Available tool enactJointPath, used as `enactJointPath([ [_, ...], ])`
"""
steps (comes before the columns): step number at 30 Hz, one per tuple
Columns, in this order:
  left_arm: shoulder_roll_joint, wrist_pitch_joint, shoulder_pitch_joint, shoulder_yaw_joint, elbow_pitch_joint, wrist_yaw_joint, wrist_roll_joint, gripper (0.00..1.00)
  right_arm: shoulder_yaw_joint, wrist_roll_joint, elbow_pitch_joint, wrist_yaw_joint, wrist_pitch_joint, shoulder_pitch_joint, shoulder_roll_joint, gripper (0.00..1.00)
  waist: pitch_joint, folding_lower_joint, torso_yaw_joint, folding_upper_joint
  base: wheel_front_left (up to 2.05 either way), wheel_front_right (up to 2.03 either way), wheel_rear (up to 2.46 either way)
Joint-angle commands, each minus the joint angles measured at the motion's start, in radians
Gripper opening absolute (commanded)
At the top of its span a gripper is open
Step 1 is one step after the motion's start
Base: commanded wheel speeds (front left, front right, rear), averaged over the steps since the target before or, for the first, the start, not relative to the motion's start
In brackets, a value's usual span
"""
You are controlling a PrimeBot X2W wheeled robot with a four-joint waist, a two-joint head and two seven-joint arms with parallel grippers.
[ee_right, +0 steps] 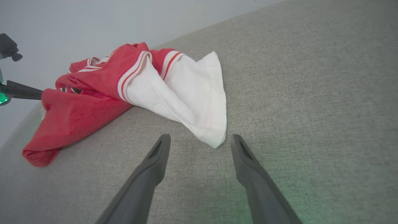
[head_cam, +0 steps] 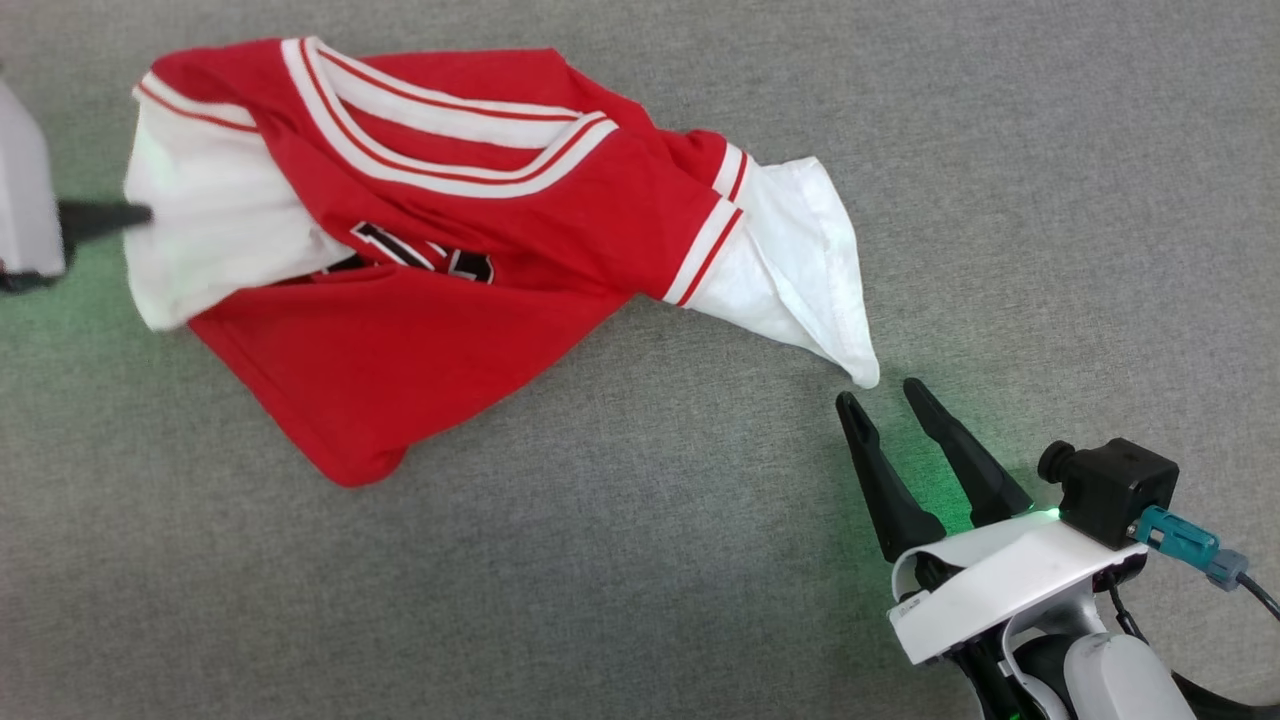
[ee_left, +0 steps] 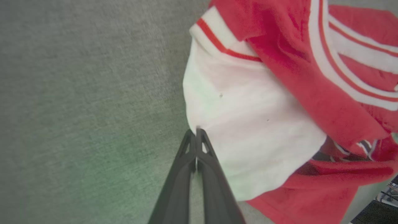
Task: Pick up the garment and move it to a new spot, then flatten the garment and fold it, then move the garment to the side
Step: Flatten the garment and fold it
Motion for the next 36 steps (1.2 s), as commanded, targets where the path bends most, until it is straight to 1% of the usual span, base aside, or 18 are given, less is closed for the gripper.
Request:
enactJointPath([
  [1,0.007,-0.006,-0.016,0.006,0.002,-0.005,0.007,0.00,0.002,-0.002,0.002,0.000,-0.005,-0.014,0.002,1.00,-0.001,-0.0001,0.001,0.0000,0.00,0.00,0.00],
  [8,0.029,-0.043,-0.113,0.004,0.031,-0.004,0.114,0.00,0.017,0.006,0.004,0.000,-0.009,-0.015,0.002,1.00,0.008,-0.0001,-0.007,0.0000,0.00,0.00,0.00],
  [12,0.044,-0.089,-0.180,-0.040,0.067,-0.008,0.265,0.00,0.027,0.008,0.006,0.000,-0.015,-0.016,0.002,1.00,0.024,-0.0001,-0.024,0.0000,0.00,0.00,0.00],
  [16,0.030,-0.132,-0.221,-0.062,0.131,-0.011,0.367,0.00,0.041,0.016,0.007,0.000,-0.021,-0.023,0.002,1.00,0.047,-0.0001,-0.046,0.0000,0.00,0.00,0.00],
  [20,0.014,-0.205,-0.234,-0.077,0.204,-0.015,0.446,0.00,0.051,0.022,0.010,0.000,-0.035,-0.027,0.002,1.00,0.073,-0.0001,-0.069,0.0000,0.00,0.00,0.00],
  [22,-0.001,-0.240,-0.228,-0.078,0.239,-0.019,0.458,0.00,0.055,0.025,0.011,0.000,-0.040,-0.027,0.002,1.00,0.084,-0.0001,-0.077,0.0000,0.00,0.00,0.00],
  [25,-0.023,-0.281,-0.204,-0.076,0.292,-0.021,0.450,0.00,0.059,0.025,0.014,0.000,-0.048,-0.027,0.002,1.00,0.093,-0.0001,-0.082,0.0000,0.00,0.00,0.00],
  [28,-0.041,-0.304,-0.189,-0.080,0.333,-0.026,0.448,0.67,0.050,0.019,0.015,0.000,-0.047,-0.028,0.001,1.00,0.091,-0.0001,-0.076,0.0000,0.00,0.00,0.00],
  [29,-0.049,-0.309,-0.184,-0.081,0.343,-0.028,0.447,1.00,0.046,0.015,0.014,0.000,-0.045,-0.030,0.002,1.00,0.088,-0.0001,-0.071,0.0000,0.00,0.00,0.00],
  [32,-0.064,-0.329,-0.181,-0.083,0.356,-0.029,0.439,1.00,0.040,0.001,0.006,0.000,-0.039,-0.039,0.002,1.00,0.073,-0.0001,-0.052,0.0000,0.00,0.00,0.00],
  [36,-0.075,-0.356,-0.174,-0.088,0.306,-0.030,0.422,1.00,0.023,-0.016,-0.001,0.000,-0.027,-0.040,0.001,1.00,0.038,-0.0001,-0.015,0.0000,0.00,0.00,0.00],
])
